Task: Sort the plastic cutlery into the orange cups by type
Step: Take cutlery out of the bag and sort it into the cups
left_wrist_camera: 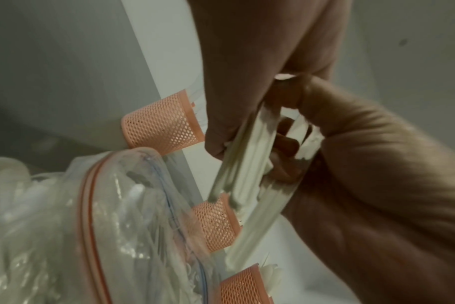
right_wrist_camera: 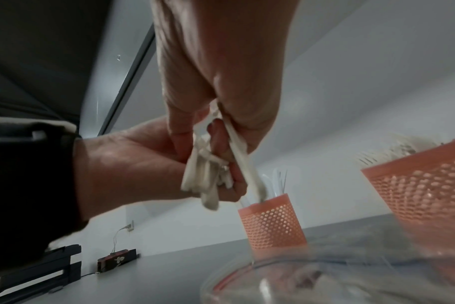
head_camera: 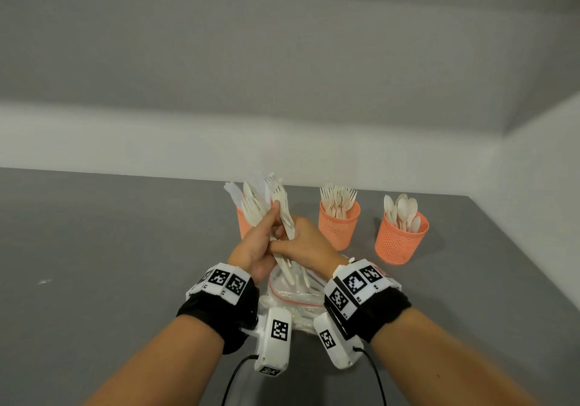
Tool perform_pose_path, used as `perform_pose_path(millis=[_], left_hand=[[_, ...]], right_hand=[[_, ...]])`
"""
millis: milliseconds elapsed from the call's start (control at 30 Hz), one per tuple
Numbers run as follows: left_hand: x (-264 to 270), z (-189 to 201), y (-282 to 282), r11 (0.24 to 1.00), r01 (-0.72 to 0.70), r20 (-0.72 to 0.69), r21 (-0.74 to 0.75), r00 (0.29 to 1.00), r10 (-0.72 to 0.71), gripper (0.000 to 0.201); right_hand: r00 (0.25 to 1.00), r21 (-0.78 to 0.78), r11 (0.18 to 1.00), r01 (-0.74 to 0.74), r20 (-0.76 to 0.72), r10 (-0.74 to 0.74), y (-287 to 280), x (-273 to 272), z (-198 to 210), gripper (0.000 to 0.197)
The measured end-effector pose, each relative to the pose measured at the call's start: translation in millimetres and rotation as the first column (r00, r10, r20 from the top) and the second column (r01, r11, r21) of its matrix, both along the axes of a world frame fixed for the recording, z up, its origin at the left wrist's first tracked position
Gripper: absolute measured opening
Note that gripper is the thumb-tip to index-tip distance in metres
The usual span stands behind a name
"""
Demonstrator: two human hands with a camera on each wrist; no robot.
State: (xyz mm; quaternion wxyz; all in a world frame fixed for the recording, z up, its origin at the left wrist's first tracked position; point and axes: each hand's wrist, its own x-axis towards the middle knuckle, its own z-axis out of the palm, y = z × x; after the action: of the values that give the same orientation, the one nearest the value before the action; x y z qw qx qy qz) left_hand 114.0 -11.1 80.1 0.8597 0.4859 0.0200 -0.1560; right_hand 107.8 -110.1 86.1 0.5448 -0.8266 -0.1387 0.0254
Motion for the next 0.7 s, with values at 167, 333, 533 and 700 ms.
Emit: perform_pose_path(millis=[167,333,533,700], left_hand=[[-4,4,-5,0.998,0.055,0.09,0.009,0.994,-0.055,0.058],[-4,6,-5,0.999,0.027,0.023,0.017,0.999,-0.027,0.057],[-2,9,-10,0.999,0.005,-0.031,0.034,1.0,-0.004,0.043],[-1,11,-17,0.999,0.049,0.001,0.013,0.999,-0.049,0.049]], right_hand=[[0.99,0.141,0.98,0.14,-0.05,-0.134,0,2,-8,0.019],[0.979,0.282,0.952,0.115,-0.193,-0.062,-3,2,-8,0.024],[0.979,0.423,0.904,0.06,-0.204,0.03,-12,0,-7,0.027],[0.984,0.353,0.934,0.062,-0.179,0.002,-19,1,-7,0.019]])
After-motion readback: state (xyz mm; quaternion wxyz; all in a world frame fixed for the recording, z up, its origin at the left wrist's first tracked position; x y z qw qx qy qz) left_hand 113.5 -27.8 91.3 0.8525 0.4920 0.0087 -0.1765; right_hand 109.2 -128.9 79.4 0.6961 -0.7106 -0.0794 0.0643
